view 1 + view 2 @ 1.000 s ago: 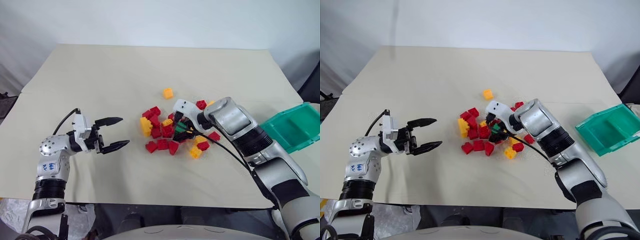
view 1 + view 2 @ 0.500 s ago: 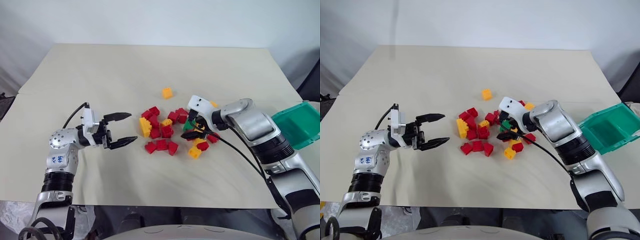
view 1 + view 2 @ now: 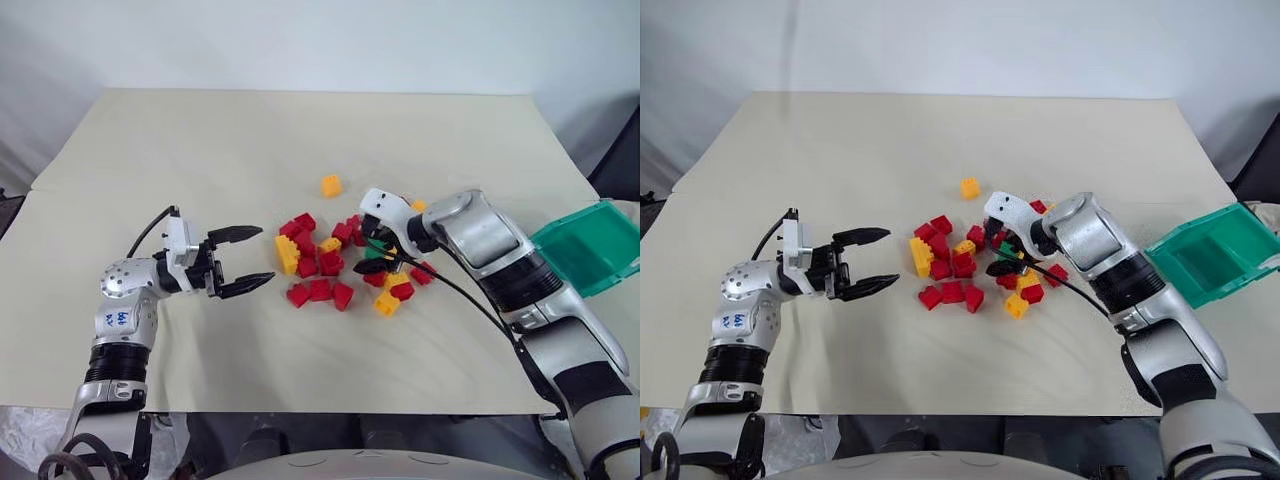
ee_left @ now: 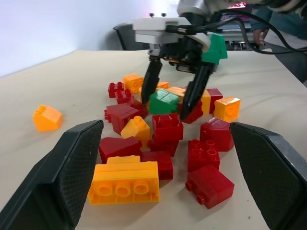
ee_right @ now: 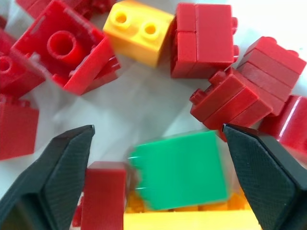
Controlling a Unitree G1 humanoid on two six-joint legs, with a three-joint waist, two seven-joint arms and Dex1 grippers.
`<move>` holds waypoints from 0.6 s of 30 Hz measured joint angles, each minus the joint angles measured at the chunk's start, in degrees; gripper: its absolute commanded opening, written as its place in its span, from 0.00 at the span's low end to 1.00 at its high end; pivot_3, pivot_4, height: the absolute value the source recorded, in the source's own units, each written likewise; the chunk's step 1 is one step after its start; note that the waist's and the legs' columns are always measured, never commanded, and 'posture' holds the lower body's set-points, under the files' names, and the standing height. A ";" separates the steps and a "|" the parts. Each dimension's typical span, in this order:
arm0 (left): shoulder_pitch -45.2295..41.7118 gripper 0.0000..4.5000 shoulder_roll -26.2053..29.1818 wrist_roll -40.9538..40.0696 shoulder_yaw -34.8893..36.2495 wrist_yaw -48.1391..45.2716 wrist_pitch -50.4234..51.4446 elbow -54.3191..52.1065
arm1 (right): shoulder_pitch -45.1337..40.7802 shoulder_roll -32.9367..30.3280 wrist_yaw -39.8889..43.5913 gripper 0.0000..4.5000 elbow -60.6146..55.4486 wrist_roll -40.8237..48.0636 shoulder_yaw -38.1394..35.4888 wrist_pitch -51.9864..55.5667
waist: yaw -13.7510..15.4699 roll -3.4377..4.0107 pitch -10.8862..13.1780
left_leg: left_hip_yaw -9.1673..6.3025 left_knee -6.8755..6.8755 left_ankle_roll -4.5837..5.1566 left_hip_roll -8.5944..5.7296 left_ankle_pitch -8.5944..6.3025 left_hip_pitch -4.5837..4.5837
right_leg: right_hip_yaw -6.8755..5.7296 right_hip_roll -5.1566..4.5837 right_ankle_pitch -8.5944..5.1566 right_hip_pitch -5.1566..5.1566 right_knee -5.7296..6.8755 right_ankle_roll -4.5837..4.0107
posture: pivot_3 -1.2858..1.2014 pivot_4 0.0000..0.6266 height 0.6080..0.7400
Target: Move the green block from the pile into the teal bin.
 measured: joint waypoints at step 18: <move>-1.00 1.00 -1.80 0.02 -1.38 0.23 -0.39 -0.07 | 0.94 -6.83 1.40 0.42 -10.78 1.16 -6.33 4.20 | 0.14 0.03 0.02 | -0.02 0.00 0.01 -0.02 -0.01 -0.06 | -0.03 -0.03 0.00 -0.03 -0.04 0.00 | 0.52 0.24 1.00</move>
